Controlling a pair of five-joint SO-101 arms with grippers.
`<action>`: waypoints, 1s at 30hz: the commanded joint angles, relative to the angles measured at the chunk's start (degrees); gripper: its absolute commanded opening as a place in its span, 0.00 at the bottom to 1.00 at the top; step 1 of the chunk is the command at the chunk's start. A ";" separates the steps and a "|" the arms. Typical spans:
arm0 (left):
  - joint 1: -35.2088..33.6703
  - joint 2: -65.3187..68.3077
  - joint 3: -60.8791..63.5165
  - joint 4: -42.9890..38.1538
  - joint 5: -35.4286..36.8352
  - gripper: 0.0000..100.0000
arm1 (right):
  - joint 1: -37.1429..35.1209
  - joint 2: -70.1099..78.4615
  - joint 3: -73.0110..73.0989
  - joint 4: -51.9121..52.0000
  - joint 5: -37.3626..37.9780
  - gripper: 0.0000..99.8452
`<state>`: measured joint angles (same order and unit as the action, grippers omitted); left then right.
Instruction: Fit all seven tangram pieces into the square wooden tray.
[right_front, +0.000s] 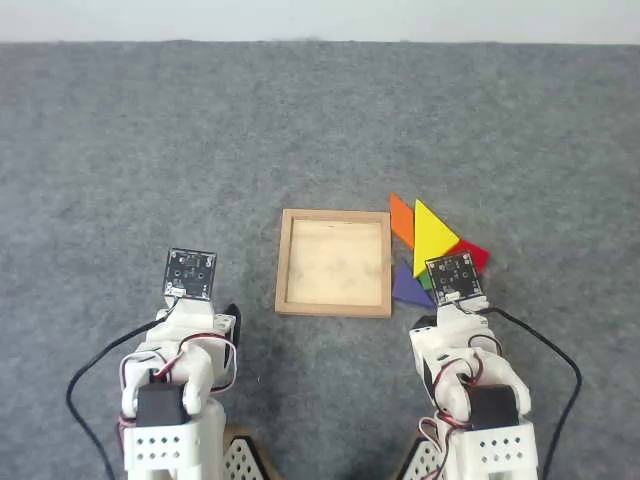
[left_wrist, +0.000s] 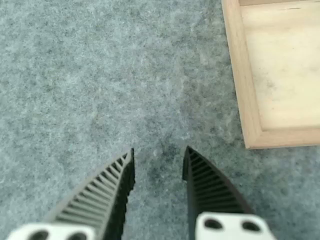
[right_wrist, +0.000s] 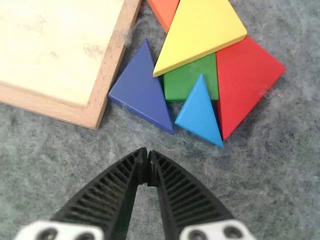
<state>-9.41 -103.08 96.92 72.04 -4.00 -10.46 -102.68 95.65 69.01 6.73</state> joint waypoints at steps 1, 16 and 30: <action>0.09 -1.58 -0.48 0.53 -0.35 0.15 | 0.22 -0.48 0.88 0.40 0.62 0.01; 0.09 -1.58 -0.48 0.53 -0.35 0.15 | -2.24 -1.10 0.88 -3.21 0.70 0.01; 0.09 -1.58 -0.48 0.53 -0.35 0.15 | 12.53 6.55 -20.31 -12.62 16.97 0.01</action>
<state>-9.41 -103.08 96.92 72.04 -4.00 1.23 -102.68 85.27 57.58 22.46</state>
